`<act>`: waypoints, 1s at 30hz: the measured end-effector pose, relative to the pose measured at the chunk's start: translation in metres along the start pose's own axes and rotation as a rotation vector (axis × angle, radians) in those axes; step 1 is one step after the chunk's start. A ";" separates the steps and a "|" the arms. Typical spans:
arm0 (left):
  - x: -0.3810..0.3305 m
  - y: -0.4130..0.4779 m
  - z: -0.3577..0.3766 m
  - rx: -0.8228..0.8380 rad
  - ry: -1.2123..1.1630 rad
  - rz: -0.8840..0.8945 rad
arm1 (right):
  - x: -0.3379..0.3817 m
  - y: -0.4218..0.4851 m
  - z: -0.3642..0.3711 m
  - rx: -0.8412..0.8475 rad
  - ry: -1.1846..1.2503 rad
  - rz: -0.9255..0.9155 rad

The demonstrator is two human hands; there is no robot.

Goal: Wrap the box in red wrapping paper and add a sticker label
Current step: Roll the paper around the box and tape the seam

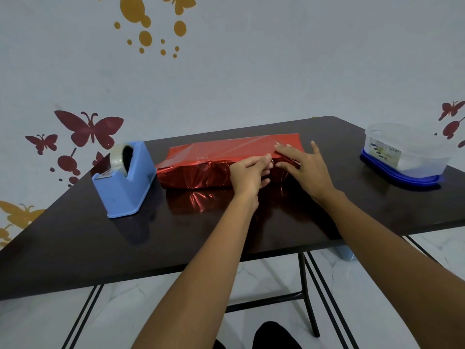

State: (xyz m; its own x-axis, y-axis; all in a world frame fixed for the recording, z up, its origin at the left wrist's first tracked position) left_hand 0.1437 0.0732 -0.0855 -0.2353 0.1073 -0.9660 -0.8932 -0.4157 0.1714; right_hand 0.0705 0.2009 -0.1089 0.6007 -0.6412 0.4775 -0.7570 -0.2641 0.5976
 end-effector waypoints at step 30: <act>0.008 0.005 0.020 -0.169 -0.114 -0.163 | 0.000 -0.001 0.004 0.013 0.181 0.078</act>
State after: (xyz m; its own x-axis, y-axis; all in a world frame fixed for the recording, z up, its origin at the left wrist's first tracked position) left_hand 0.1301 0.0905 -0.0884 -0.1437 0.2827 -0.9484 -0.8484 -0.5285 -0.0290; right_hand 0.0701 0.1982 -0.1125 0.5755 -0.5201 0.6312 -0.8058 -0.2286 0.5463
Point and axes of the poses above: each hand's wrist, its own y-axis towards the middle knuckle, its own z-axis out of the palm, x = y × z, the point moved 1 cm from there along y, towards the middle knuckle, and after that the axes turned 7 degrees about z, right-handed, at the moved point
